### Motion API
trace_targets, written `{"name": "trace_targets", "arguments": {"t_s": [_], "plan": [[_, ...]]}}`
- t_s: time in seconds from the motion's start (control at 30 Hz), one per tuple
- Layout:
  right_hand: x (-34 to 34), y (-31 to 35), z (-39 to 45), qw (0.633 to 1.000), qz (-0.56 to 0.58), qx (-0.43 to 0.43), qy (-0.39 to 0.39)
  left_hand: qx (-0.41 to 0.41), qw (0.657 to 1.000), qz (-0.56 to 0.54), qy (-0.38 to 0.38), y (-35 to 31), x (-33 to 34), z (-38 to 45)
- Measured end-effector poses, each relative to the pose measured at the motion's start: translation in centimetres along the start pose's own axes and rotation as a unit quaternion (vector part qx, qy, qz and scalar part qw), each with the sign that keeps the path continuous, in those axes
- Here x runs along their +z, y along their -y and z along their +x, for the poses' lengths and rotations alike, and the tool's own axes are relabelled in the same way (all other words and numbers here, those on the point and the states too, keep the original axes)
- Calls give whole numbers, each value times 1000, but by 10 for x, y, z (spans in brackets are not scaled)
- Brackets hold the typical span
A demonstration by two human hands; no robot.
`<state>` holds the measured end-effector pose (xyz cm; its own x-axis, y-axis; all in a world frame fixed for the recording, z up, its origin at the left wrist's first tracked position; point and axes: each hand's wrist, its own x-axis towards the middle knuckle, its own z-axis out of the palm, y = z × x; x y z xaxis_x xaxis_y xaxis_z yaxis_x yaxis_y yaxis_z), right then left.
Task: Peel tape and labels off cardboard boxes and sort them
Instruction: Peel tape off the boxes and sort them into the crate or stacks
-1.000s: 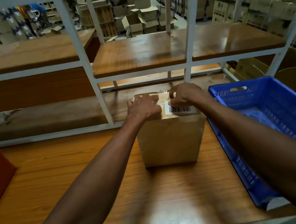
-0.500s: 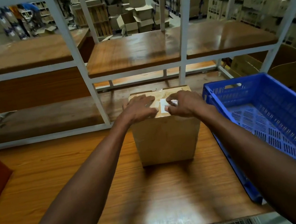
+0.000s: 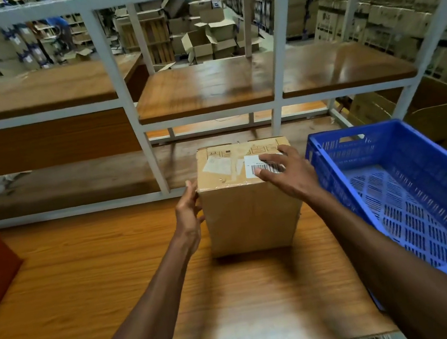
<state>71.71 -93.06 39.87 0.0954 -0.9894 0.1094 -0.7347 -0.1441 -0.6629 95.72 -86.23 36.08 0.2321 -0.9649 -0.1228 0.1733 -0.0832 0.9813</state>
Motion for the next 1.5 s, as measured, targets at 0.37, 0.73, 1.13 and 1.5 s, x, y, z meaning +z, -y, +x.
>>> {"name": "trace_targets", "arguments": {"t_s": [0.37, 0.73, 1.13, 1.5], "plan": [[19, -74, -33, 906, 387, 140, 100, 190, 921, 293, 171, -43, 17, 14], [21, -74, -30, 903, 382, 193, 47, 139, 750, 644, 61, -9, 8, 41], [-15, -33, 12, 996, 72, -4, 61, 151, 690, 704, 74, 11, 54, 39], [4, -11, 25, 976, -200, -34, 84, 72, 800, 595, 24, -6, 22, 60]]}}
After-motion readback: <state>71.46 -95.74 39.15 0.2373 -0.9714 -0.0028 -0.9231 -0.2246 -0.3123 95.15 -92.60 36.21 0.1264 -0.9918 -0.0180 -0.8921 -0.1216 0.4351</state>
